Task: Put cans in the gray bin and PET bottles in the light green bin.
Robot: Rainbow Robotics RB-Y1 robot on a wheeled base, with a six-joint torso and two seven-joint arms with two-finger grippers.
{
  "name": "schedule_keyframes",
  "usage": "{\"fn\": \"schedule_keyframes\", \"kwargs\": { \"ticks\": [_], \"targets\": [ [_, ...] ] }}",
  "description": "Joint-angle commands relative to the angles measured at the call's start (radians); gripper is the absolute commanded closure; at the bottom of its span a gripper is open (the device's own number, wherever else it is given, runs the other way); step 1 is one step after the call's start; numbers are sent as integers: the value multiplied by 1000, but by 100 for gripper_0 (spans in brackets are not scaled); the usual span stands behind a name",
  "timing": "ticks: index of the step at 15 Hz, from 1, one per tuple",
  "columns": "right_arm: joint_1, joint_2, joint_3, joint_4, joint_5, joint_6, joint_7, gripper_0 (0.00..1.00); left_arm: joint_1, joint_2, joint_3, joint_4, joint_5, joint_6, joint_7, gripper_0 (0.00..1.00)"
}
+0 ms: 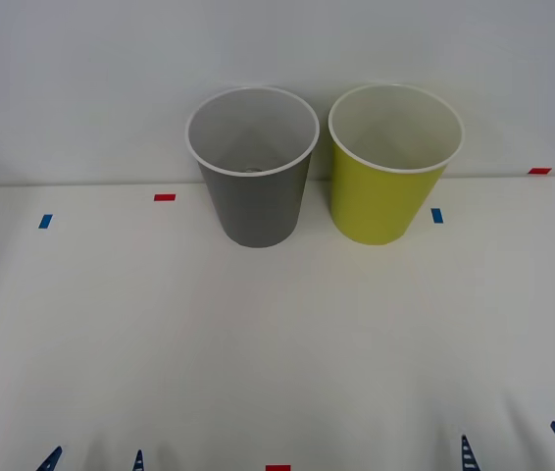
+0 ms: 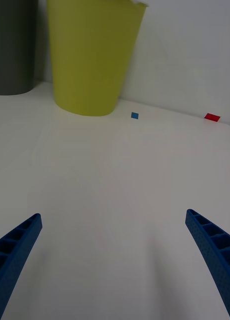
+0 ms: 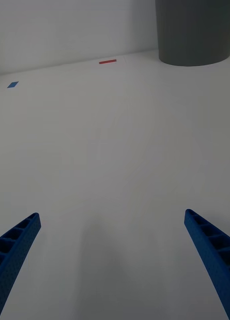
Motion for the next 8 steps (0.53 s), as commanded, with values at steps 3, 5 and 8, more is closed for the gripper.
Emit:
{"fn": "schedule_keyframes", "kwargs": {
  "ticks": [3, 5, 8],
  "targets": [
    [48, -1, 20, 0, 0, 1, 1, 0, 0, 0, 0, 0, 0, 0, 0, 0],
    [51, -1, 18, 0, -5, 3, -3, 0, 0, 0, 0, 0, 0, 0, 0, 0],
    [51, -1, 20, 1, -5, 4, 1, 0, 0, 0, 0, 0, 0, 0, 0, 0]
  ]
}}
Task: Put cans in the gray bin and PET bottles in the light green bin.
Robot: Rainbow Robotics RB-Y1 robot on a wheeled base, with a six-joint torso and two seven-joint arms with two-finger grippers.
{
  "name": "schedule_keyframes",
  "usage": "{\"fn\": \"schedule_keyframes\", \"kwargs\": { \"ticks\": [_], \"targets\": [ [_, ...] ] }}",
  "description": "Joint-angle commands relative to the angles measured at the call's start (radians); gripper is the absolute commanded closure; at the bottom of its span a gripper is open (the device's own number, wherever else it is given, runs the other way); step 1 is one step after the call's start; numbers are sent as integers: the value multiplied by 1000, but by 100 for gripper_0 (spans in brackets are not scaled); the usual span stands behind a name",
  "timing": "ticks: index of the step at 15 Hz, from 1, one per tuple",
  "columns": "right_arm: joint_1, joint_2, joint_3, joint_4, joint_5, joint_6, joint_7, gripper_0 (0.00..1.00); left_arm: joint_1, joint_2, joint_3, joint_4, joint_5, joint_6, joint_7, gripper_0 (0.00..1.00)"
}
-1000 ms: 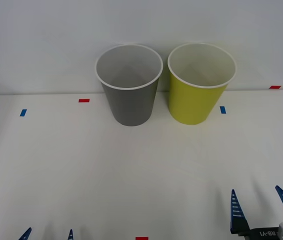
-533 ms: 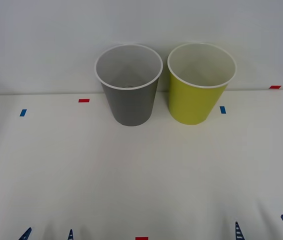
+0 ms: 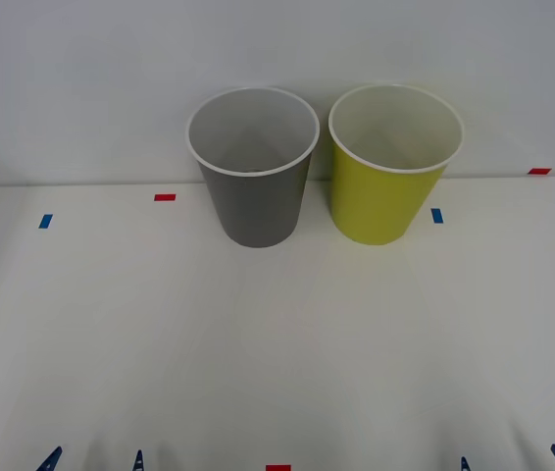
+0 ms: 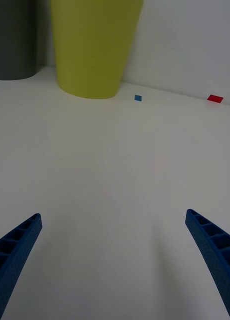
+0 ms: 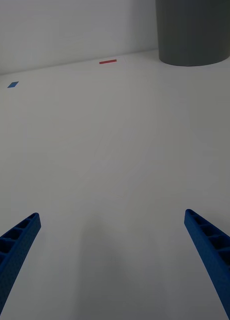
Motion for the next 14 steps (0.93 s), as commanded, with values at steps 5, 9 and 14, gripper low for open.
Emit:
{"fn": "schedule_keyframes", "kwargs": {
  "ticks": [5, 9, 14],
  "targets": [
    [0, 0, 3, 0, -3, 2, -1, 0, 0, 0, 0, 0, 0, 0, 0, 0],
    [0, 0, 3, 0, -3, 2, -1, 0, 0, 0, 0, 0, 0, 0, 0, 0],
    [0, 0, 3, 0, -3, 2, -1, 0, 0, 0, 0, 0, 0, 0, 0, 0]
  ]
}}
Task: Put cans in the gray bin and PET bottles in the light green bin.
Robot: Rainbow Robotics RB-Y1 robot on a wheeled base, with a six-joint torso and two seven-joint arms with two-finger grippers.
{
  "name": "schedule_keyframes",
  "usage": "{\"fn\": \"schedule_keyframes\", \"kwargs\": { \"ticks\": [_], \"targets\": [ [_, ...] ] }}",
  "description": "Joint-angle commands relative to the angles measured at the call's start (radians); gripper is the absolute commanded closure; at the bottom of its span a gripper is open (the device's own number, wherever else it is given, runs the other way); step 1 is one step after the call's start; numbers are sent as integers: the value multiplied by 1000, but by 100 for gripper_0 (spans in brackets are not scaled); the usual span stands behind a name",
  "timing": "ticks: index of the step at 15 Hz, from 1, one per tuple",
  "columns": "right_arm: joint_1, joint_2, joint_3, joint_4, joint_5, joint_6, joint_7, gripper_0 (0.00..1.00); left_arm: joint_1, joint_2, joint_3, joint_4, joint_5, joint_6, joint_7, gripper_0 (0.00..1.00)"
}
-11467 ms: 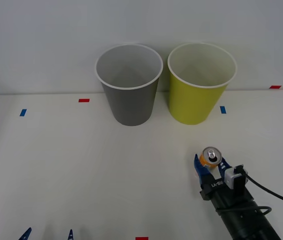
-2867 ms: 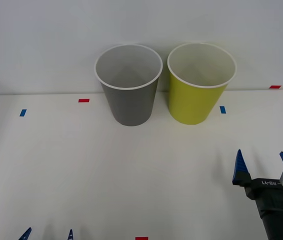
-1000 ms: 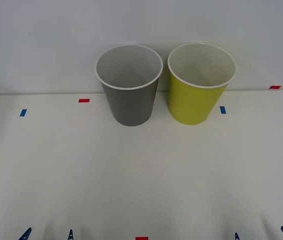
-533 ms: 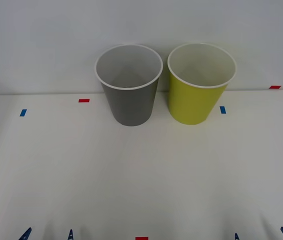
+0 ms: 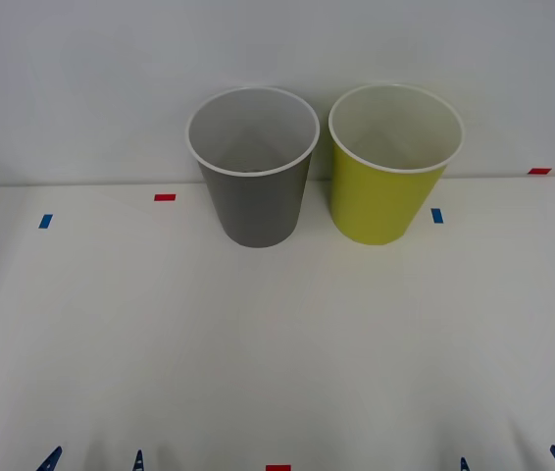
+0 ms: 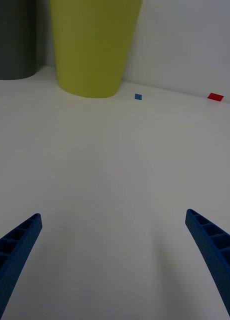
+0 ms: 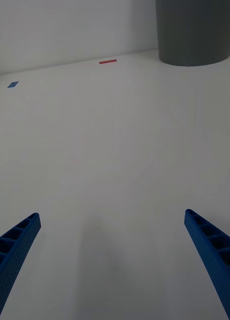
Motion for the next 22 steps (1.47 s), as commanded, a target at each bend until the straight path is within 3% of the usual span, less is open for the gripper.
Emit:
{"fn": "schedule_keyframes", "kwargs": {
  "ticks": [1, 22],
  "targets": [
    [0, 0, 0, 0, 0, 0, 0, 0, 0, 0, 0, 0, 0, 0, 0, 0],
    [0, 0, 0, 0, 0, 0, 0, 0, 0, 0, 0, 0, 0, 0, 0, 0]
  ]
}}
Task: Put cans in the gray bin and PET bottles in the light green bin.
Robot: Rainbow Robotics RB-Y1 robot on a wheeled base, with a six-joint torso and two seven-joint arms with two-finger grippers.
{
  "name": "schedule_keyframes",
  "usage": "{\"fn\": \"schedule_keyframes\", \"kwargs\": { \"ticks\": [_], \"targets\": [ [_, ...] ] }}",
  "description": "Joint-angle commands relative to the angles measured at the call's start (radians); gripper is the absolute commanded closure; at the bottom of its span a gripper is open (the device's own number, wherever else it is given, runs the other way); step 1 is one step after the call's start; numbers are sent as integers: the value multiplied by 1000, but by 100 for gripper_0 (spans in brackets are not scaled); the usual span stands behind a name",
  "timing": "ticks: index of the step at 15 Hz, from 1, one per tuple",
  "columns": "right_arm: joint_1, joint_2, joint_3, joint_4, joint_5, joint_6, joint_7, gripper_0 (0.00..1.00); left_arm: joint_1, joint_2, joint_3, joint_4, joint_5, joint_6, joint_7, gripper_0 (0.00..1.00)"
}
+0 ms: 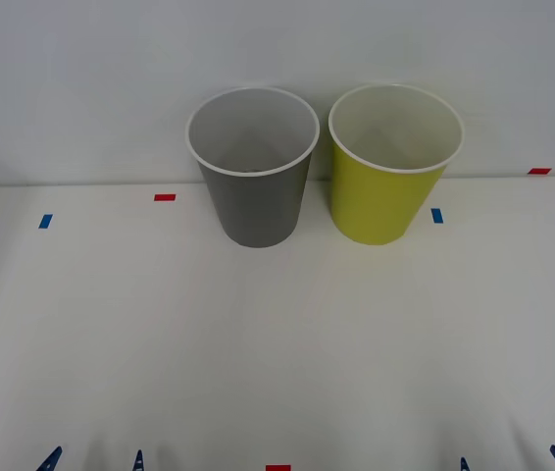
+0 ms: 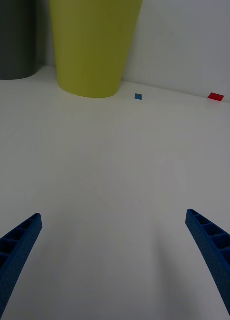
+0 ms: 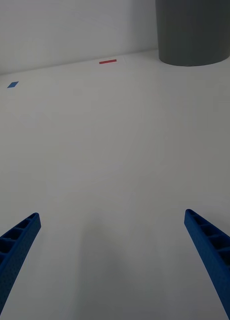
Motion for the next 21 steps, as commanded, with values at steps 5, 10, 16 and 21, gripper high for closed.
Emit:
{"fn": "schedule_keyframes", "kwargs": {
  "ticks": [5, 10, 16, 21],
  "targets": [
    [0, 0, 0, 0, 0, 0, 0, 0, 0, 0, 0, 0, 0, 0, 0, 0],
    [0, 0, 0, 0, 0, 0, 0, 0, 0, 0, 0, 0, 0, 0, 0, 0],
    [0, 0, 0, 0, 0, 0, 0, 0, 0, 0, 0, 0, 0, 0, 0, 0],
    [0, 0, 0, 0, 0, 0, 0, 0, 0, 0, 0, 0, 0, 0, 0, 0]
  ]
}}
